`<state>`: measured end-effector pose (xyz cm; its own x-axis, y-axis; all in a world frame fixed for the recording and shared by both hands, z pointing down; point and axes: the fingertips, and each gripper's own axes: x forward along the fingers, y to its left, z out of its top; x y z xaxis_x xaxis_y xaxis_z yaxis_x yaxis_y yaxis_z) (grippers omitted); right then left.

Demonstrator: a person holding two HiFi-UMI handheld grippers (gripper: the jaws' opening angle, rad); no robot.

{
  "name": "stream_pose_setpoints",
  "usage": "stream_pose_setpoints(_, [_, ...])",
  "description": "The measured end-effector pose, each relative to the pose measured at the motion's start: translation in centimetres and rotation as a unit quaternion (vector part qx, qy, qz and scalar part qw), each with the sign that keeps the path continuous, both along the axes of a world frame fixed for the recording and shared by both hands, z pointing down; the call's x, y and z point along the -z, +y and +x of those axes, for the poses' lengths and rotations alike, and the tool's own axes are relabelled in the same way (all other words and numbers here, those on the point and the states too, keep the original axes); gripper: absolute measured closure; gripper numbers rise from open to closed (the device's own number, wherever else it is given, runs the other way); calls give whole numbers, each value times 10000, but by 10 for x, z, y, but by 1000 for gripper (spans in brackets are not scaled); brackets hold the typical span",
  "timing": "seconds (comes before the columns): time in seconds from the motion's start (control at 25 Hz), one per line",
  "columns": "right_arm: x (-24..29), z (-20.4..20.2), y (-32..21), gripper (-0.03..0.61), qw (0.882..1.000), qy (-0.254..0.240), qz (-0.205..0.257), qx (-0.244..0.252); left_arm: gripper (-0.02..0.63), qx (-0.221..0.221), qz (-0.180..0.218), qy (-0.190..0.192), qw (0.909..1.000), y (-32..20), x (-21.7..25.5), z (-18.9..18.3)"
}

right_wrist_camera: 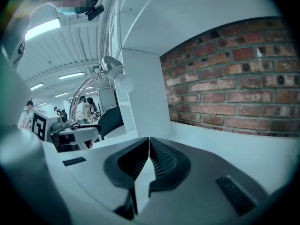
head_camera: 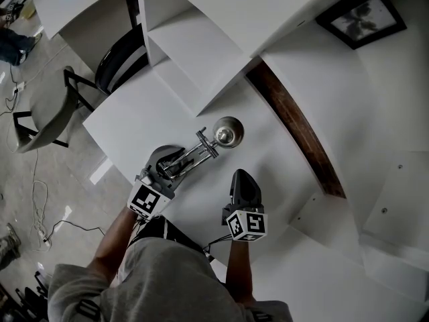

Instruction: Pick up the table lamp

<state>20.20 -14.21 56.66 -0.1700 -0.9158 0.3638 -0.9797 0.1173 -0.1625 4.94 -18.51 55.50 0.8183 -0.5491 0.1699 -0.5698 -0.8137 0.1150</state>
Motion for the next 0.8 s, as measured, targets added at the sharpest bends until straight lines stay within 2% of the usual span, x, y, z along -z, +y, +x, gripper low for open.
stream_pose_setpoints(0.6, [-3,-3,-2,555,10000,-35,-7,74,474,79,-306,201,9993,1,-3,0])
stream_pose_setpoints(0.8, [-3,0,-2,555,10000,-37,-4,47,476,-39,-177,-108,9998,5,-12,4])
